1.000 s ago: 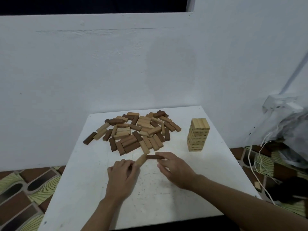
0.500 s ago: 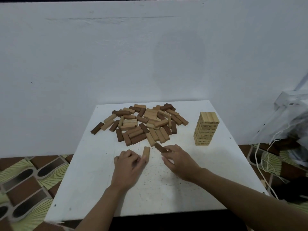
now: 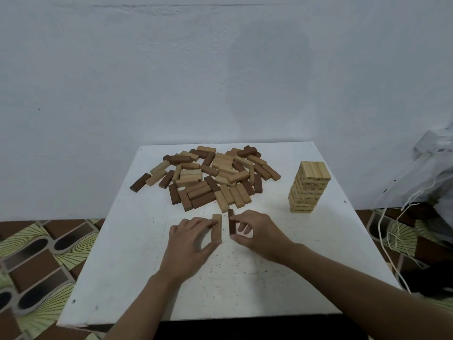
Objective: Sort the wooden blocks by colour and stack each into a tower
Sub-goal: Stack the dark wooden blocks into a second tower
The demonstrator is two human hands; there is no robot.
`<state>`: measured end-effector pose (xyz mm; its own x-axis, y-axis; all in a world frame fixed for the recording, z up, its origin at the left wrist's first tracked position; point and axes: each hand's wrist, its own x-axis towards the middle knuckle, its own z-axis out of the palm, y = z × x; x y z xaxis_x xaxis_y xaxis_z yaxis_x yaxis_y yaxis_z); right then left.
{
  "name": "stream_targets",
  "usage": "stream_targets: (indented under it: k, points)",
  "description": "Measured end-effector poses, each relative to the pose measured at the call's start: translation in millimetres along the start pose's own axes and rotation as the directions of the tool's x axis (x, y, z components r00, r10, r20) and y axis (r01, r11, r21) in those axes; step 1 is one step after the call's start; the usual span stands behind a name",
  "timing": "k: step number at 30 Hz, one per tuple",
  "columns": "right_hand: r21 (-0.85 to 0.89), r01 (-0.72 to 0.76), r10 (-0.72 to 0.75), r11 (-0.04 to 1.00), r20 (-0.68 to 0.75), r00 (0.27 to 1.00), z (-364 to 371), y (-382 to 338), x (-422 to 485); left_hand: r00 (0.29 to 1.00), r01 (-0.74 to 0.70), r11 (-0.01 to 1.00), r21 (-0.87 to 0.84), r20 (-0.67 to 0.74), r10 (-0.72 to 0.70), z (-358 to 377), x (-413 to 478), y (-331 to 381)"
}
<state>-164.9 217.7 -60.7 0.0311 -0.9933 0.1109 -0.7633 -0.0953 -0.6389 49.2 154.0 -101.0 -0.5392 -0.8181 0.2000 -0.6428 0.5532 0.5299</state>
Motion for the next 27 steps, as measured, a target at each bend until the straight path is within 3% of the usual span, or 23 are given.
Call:
stream_targets:
  k: [6, 10, 14, 20, 24, 27]
  points:
    - [0.040, 0.027, -0.025, 0.999, -0.050, 0.998, -1.6, -0.3, 9.7, 1.000, 0.007, 1.000, 0.002, -0.004, -0.007, 0.9, 2.2, -2.2]
    - [0.176, -0.067, 0.078, 0.982, -0.057, 0.995, 1.6, 0.5, 11.2, 0.999, -0.007, 0.998, -0.063, 0.034, 0.010, -0.5, 9.6, -2.6]
    - [0.187, -0.099, 0.112, 0.977, -0.061, 0.992, 0.0, 0.0, 16.5, 0.997, -0.009, 0.987, -0.163, 0.076, 0.021, -6.1, 22.0, -4.2]
    - [0.074, -0.110, 0.109, 0.991, 0.022, 0.994, -1.4, 6.7, 25.3, 0.999, -0.018, 0.989, -0.147, 0.031, 0.023, 0.0, 27.4, -1.6]
    - [-0.043, 0.022, -0.022, 0.999, 0.004, 1.000, 4.0, 13.7, 22.2, 0.998, -0.011, 0.994, -0.109, 0.061, 0.018, 0.7, 29.2, -0.6]
    - [-0.025, 0.030, -0.030, 0.999, 0.004, 1.000, -0.6, 11.8, 20.9, 0.995, -0.031, 0.997, -0.063, 0.095, 0.037, 0.3, 30.1, -3.3]
